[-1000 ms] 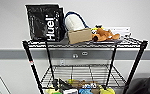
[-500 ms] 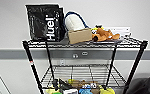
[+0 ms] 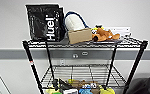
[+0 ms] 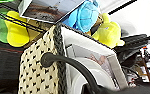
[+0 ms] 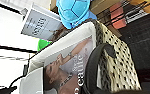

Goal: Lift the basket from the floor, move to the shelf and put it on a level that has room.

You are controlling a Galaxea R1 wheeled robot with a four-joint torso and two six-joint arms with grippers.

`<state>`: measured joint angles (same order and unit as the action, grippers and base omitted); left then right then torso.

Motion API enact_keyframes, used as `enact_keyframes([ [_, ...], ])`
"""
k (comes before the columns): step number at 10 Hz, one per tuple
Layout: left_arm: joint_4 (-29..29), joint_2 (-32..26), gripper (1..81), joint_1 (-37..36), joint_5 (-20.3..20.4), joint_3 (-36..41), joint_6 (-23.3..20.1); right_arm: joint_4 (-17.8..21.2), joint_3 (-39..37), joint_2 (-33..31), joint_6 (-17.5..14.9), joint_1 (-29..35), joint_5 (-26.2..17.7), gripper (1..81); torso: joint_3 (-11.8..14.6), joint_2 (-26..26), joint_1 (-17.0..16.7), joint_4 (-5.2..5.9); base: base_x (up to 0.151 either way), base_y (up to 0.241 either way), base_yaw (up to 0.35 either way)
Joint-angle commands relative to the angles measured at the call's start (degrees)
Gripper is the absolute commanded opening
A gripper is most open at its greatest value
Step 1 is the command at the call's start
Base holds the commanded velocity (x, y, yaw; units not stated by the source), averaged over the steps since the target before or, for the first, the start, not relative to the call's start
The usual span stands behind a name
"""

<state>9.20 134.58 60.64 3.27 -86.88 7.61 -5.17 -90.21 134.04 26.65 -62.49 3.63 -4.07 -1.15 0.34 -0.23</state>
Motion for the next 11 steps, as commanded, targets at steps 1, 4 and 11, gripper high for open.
enact_keyframes([
  [1, -0.24, -3.53, 1.0, -8.64, -0.02, 7.69, -0.31, -0.28, 7.43, -4.01, 0.33, 8.55, -0.47, 1.0, 0.00, 0.00, 0.00, 0.00, 0.000, 0.000, 0.000],
  [4, -0.06, -6.60, 1.0, -10.75, -0.02, 13.40, -0.22, 0.25, 12.70, -7.18, 0.42, 10.75, -0.47, 1.0, 0.00, 0.00, 0.00, 0.00, 0.000, 0.000, 0.000],
  [11, 1.69, -12.32, 1.0, -16.02, -0.02, 23.77, -0.14, 2.97, 22.27, -13.32, 0.77, 16.29, -2.66, 1.0, 0.00, 0.00, 0.00, 0.00, 0.000, 0.000, 0.000],
])
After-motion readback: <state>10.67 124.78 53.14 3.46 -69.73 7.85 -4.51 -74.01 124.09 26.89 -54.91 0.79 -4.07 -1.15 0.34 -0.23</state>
